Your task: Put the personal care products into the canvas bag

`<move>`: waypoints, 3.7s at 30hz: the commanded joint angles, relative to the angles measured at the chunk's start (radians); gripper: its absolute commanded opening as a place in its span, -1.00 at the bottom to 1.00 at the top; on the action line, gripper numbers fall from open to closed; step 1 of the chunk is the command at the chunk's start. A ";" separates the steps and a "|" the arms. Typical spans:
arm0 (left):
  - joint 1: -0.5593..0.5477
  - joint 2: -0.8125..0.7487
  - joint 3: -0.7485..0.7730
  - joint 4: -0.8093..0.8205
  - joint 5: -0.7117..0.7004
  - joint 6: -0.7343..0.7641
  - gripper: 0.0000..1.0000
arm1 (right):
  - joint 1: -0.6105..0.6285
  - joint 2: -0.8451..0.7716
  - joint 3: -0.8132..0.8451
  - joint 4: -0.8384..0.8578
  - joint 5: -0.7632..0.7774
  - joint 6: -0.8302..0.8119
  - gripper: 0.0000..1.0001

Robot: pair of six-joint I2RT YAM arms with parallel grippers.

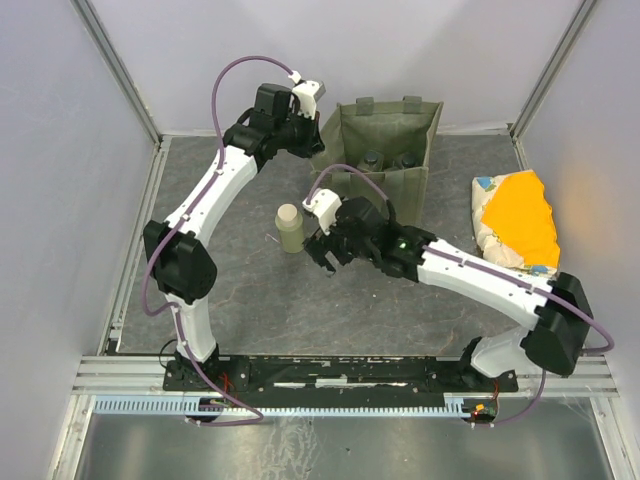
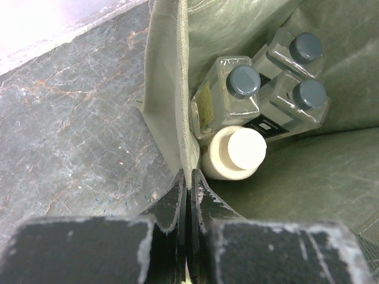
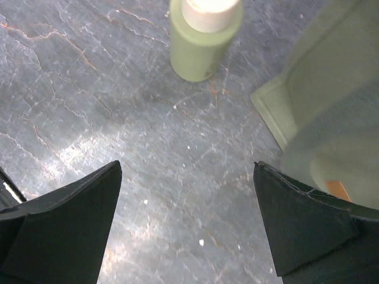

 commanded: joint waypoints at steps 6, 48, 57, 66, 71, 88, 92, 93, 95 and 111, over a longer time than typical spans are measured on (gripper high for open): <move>0.016 -0.005 0.095 0.046 0.004 0.010 -0.95 | 0.032 0.189 0.047 0.271 -0.061 -0.122 1.00; 0.018 -0.013 0.091 0.036 -0.046 0.047 -0.95 | -0.039 0.718 0.548 0.078 -0.038 -0.174 0.87; 0.018 -0.014 0.090 0.035 -0.044 0.045 -0.95 | -0.039 0.733 0.514 0.131 -0.036 -0.154 0.72; 0.020 -0.014 0.089 0.036 -0.041 0.045 -0.95 | -0.037 0.674 0.459 0.130 -0.027 -0.151 -0.31; 0.020 -0.016 0.086 0.035 -0.039 0.043 -0.95 | -0.031 0.623 0.414 0.122 -0.001 -0.151 -0.64; 0.021 -0.014 0.084 0.035 -0.034 0.041 -0.95 | 0.044 0.255 0.273 -0.125 0.018 -0.051 -1.00; 0.022 -0.015 0.083 0.035 -0.041 0.048 -0.95 | 0.046 0.142 0.237 -0.232 0.044 -0.011 -1.00; 0.024 -0.015 0.083 0.035 -0.041 0.048 -0.95 | 0.046 0.108 0.235 -0.258 0.060 0.000 -1.00; 0.023 -0.015 0.084 0.035 -0.039 0.049 -0.95 | 0.046 0.051 0.237 -0.305 0.092 0.018 -1.00; 0.025 -0.032 0.073 0.024 -0.034 0.051 -0.95 | -0.160 0.102 0.853 -0.574 0.101 0.039 -1.00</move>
